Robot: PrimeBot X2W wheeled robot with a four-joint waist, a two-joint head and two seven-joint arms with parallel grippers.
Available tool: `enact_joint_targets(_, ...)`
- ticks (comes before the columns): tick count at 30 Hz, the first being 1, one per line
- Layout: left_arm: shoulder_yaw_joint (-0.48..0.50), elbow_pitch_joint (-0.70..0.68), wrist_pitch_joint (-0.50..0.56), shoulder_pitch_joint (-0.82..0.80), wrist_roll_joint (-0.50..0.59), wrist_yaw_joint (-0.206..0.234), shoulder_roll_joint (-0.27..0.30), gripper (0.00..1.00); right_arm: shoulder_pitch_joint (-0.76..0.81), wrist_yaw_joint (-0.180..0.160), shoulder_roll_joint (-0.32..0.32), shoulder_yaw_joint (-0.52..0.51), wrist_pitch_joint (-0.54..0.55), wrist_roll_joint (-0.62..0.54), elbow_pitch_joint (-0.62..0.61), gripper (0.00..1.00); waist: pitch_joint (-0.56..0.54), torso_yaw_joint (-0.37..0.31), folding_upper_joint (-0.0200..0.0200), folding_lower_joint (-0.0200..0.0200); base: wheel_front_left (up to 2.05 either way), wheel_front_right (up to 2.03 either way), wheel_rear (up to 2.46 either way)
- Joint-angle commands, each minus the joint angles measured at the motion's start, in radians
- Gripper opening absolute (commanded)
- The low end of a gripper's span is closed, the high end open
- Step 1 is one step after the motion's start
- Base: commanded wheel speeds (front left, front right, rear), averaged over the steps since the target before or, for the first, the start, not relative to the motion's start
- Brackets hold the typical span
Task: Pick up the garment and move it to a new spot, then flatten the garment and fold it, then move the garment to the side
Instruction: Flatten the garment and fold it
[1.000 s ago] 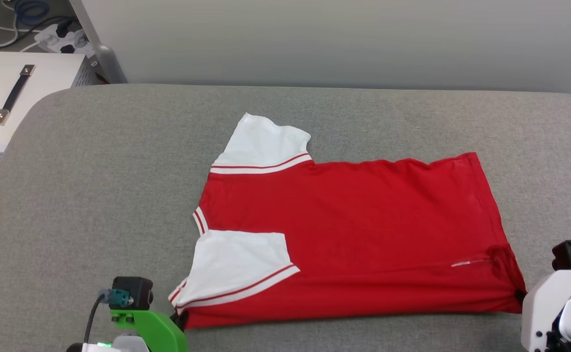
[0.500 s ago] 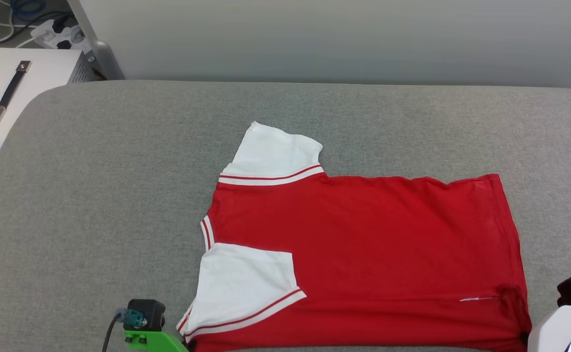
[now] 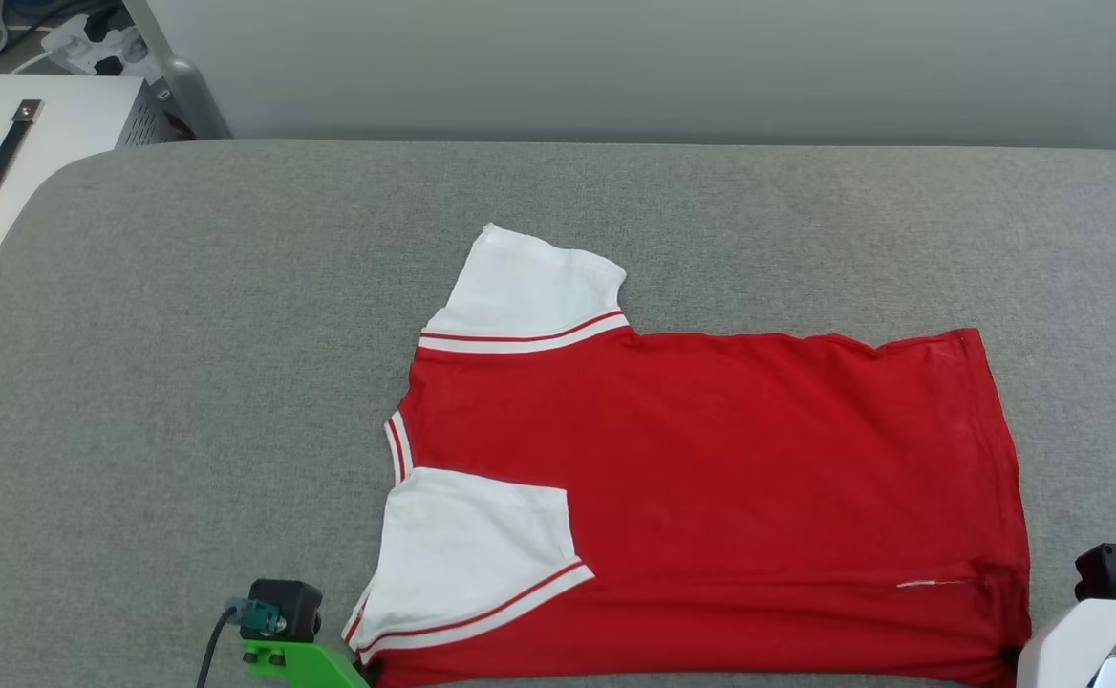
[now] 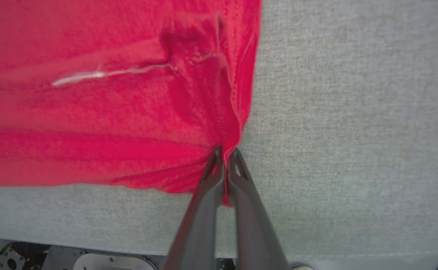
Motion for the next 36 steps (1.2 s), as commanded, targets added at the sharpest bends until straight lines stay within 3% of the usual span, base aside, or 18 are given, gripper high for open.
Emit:
enact_joint_targets(1,0.002,0.020,-0.010,-0.020,0.000,0.001,-0.011,0.35,-0.013,-0.002,0.001,0.007,-0.006,-0.007,0.020,0.00,-0.005,-0.001,0.0000,0.0000,0.00,0.00,0.00)
enact_joint_targets(2,0.003,0.025,-0.015,-0.020,0.004,0.002,-0.009,0.96,-0.015,-0.002,0.000,0.008,-0.013,-0.009,0.023,0.00,-0.009,-0.001,0.0000,0.0000,0.00,0.00,0.00)
enact_joint_targets(3,0.002,0.029,-0.017,-0.019,0.005,0.003,-0.008,1.00,-0.017,-0.002,-0.002,0.009,-0.022,-0.011,0.025,0.64,-0.014,-0.002,0.0000,0.0000,0.00,0.00,0.00)
enact_joint_targets(4,0.003,0.032,-0.021,-0.018,0.006,0.003,-0.007,1.00,-0.018,-0.002,-0.001,0.006,-0.032,-0.013,0.028,1.00,-0.020,-0.003,0.0000,0.0000,0.00,0.00,0.00)
enact_joint_targets(10,0.033,0.006,-0.102,-0.022,0.030,0.011,0.004,1.00,-0.033,-0.002,-0.018,0.035,-0.127,0.031,-0.005,1.00,-0.075,-0.005,0.0000,0.0000,0.00,0.00,0.00)
enact_joint_targets(20,0.114,-0.071,-0.431,-0.096,0.180,-0.007,-0.015,1.00,-0.072,-0.002,-0.050,0.094,-0.417,0.076,-0.120,1.00,-0.098,-0.012,0.0000,0.0000,0.00,0.00,0.00)
enact_joint_targets(25,0.189,-0.110,-0.467,-0.095,0.284,-0.003,-0.068,1.00,-0.092,-0.002,-0.033,0.113,-0.621,0.054,-0.142,1.00,-0.088,-0.016,0.0000,0.0000,0.00,0.00,0.00)
enact_joint_targets(29,0.286,-0.150,-0.468,-0.057,0.384,-0.026,-0.134,1.00,-0.087,-0.002,-0.013,0.138,-0.739,0.027,-0.138,1.00,-0.076,-0.019,0.0000,0.0000,0.00,0.00,0.00)
enact_joint_targets(36,0.431,-0.170,-0.468,0.026,0.523,-0.138,-0.254,1.00,-0.093,-0.002,0.018,0.160,-0.849,0.007,-0.103,1.00,-0.054,-0.031,0.0000,0.0000,0.00,0.00,0.00)
